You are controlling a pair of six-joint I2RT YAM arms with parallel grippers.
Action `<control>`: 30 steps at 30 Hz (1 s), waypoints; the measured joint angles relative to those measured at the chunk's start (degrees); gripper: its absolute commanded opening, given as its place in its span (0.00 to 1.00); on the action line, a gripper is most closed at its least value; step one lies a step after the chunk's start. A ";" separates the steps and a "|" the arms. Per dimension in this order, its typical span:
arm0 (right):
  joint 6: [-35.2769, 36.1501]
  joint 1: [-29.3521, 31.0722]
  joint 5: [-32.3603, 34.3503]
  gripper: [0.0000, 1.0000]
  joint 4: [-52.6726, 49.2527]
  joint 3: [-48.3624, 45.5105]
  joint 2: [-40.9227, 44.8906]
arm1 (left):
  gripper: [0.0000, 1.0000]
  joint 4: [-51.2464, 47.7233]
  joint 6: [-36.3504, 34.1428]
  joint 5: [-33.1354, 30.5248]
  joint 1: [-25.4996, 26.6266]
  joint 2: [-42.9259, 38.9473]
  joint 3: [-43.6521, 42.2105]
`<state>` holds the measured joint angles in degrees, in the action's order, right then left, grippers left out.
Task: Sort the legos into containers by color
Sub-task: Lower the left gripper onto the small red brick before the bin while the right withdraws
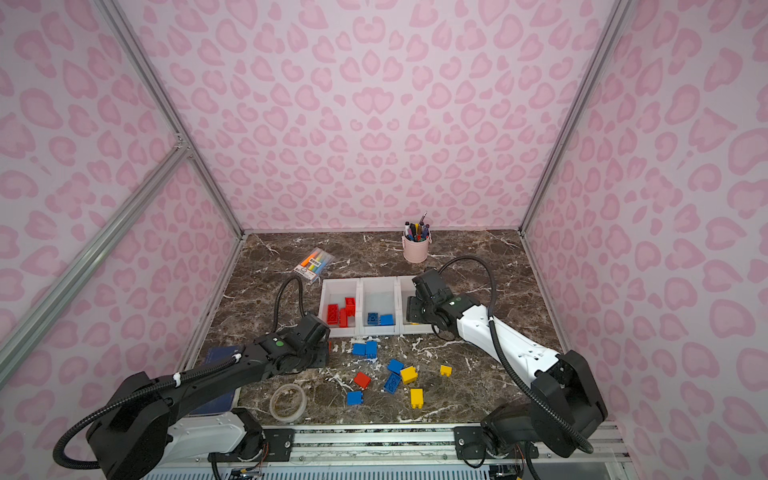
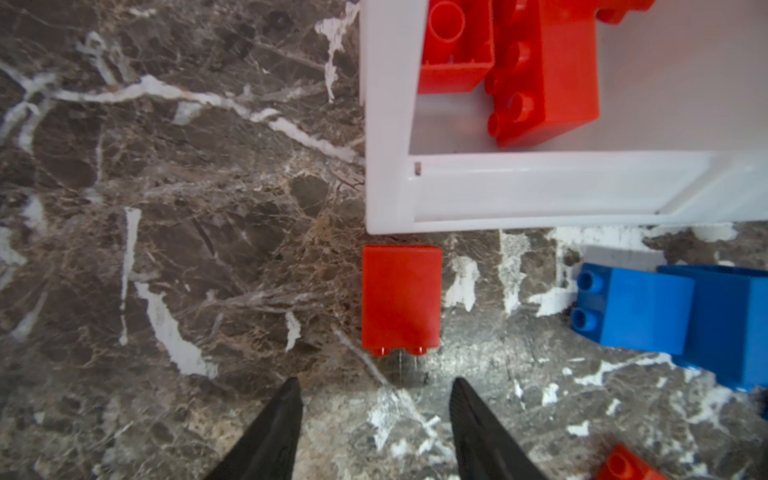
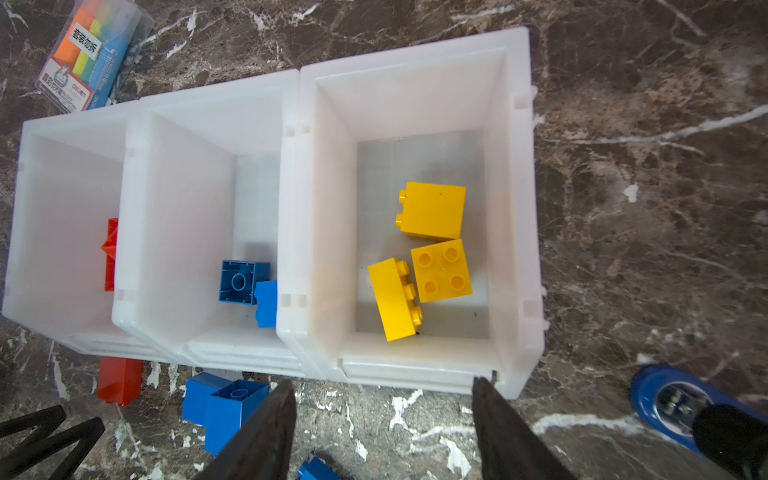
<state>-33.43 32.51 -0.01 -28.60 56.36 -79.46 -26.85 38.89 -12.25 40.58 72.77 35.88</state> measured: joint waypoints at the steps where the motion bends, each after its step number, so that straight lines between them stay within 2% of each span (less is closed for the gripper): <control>1: 0.00 0.00 0.00 0.68 0.00 -0.02 0.07 | 0.59 0.09 -0.17 -0.31 0.07 0.70 0.37; 8: -0.04 0.00 0.02 0.68 -0.02 -0.70 0.70 | 0.55 1.70 -1.01 -1.70 0.68 4.85 1.01; 17: -0.04 0.00 0.37 0.68 -0.02 -0.72 0.83 | 0.43 3.56 -1.68 -2.78 1.16 8.31 1.86; 24: -0.04 0.00 0.42 0.68 -0.02 -0.74 0.83 | 0.37 4.26 -2.12 -3.37 1.51 9.49 2.03; 26: -0.04 0.00 0.42 0.68 -0.04 -0.76 0.94 | 0.33 4.26 -2.10 -3.45 1.66 9.49 2.03; 30: -0.07 0.00 0.44 0.68 -0.04 -0.76 1.29 | 0.32 4.17 -1.97 -3.63 2.43 9.25 2.01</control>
<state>-33.50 32.51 0.43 -28.64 55.59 -78.17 -22.68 36.93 -15.88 43.00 82.02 37.89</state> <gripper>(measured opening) 0.677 0.343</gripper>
